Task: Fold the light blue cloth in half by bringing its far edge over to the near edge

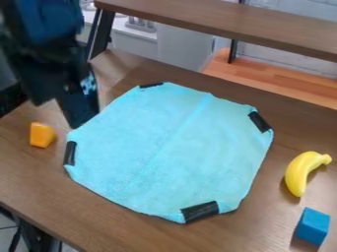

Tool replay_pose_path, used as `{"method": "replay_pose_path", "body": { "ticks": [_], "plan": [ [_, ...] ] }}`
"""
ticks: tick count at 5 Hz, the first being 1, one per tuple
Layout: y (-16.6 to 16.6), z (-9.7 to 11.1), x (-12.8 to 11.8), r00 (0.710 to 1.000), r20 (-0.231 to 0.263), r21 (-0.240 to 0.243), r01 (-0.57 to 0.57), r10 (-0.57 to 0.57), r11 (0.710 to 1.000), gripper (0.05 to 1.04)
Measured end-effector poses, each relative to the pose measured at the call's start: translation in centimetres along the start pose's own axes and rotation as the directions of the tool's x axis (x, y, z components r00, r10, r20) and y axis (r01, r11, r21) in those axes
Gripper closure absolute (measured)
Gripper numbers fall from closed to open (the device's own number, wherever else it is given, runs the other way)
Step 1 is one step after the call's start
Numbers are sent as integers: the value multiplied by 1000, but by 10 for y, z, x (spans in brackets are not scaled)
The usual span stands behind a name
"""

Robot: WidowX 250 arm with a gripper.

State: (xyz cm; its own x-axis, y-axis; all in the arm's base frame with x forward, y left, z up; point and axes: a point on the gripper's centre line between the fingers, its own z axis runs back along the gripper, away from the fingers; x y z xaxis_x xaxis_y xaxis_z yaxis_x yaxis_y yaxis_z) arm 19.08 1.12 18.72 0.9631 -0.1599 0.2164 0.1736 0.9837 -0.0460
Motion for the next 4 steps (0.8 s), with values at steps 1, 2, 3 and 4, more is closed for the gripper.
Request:
{"method": "replay_pose_path", "body": {
  "ticks": [1,2,3,4],
  "plan": [
    [24,-39,27,990,-11,45,140,-139,989,84],
    [44,-66,56,967,27,39,252,-253,967,84],
    [63,-85,77,934,66,23,350,-351,936,84],
    [81,-106,98,910,61,-14,411,-409,912,84]
  ]
}}
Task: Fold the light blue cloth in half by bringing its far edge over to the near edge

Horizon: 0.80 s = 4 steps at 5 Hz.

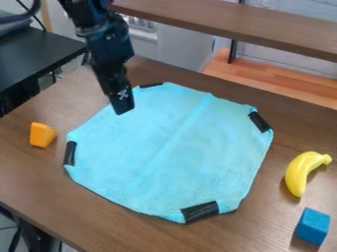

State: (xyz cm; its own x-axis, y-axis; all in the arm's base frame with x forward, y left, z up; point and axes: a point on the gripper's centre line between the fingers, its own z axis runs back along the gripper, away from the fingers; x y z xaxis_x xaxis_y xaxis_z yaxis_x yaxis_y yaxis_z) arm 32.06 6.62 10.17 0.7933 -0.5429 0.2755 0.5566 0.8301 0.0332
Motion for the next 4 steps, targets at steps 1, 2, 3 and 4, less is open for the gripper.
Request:
{"method": "replay_pose_path", "body": {
  "ticks": [1,2,3,4],
  "plan": [
    [19,-18,13,998,29,-13,61,-61,998,84],
    [38,-33,26,994,45,-3,99,-99,995,84],
    [65,-46,43,993,58,30,98,-100,995,84],
    [88,-56,58,995,61,37,77,-79,996,84]
  ]
}}
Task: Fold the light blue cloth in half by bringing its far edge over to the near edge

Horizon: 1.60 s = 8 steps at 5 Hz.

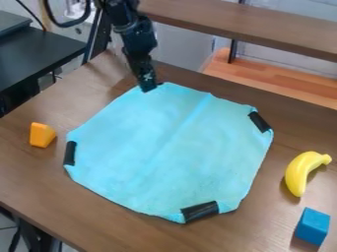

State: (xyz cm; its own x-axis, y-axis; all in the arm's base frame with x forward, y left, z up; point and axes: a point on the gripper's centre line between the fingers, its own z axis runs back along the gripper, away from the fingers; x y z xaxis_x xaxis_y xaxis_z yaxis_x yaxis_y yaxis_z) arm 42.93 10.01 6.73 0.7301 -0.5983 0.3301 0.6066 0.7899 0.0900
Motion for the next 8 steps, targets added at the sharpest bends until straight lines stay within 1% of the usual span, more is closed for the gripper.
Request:
{"method": "replay_pose_path", "body": {
  "ticks": [1,2,3,4,5,6,7,8],
  "plan": [
    [23,-15,6,999,-21,16,-42,43,999,84],
    [42,-28,15,997,-30,24,-74,75,997,84],
    [55,-38,21,996,-35,17,-86,87,996,84],
    [62,-45,22,996,-40,20,-83,84,996,84],
    [64,-57,18,995,-57,19,-81,82,997,84],
    [65,-60,17,996,-55,25,-74,76,997,84],
    [65,-75,9,993,-85,24,-80,82,997,130],
    [68,-76,7,991,-101,49,-79,83,996,406]
  ]
}}
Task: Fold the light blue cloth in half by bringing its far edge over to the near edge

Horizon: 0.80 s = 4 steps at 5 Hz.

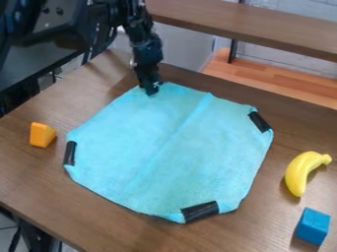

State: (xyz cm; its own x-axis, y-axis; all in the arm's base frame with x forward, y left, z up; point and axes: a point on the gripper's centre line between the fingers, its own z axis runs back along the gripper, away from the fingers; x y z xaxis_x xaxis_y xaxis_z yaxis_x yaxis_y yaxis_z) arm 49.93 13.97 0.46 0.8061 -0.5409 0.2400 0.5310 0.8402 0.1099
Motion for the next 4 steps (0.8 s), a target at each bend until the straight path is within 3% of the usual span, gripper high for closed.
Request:
{"method": "replay_pose_path", "body": {
  "ticks": [1,2,3,4],
  "plan": [
    [0,-4,-2,1000,-9,-2,-11,11,1000,702],
    [-5,-6,-3,1000,-5,-21,-7,7,1000,899],
    [-17,-1,-7,1000,11,-54,-8,9,999,1003],
    [-41,19,-11,998,55,-88,23,-18,996,1026]
  ]
}}
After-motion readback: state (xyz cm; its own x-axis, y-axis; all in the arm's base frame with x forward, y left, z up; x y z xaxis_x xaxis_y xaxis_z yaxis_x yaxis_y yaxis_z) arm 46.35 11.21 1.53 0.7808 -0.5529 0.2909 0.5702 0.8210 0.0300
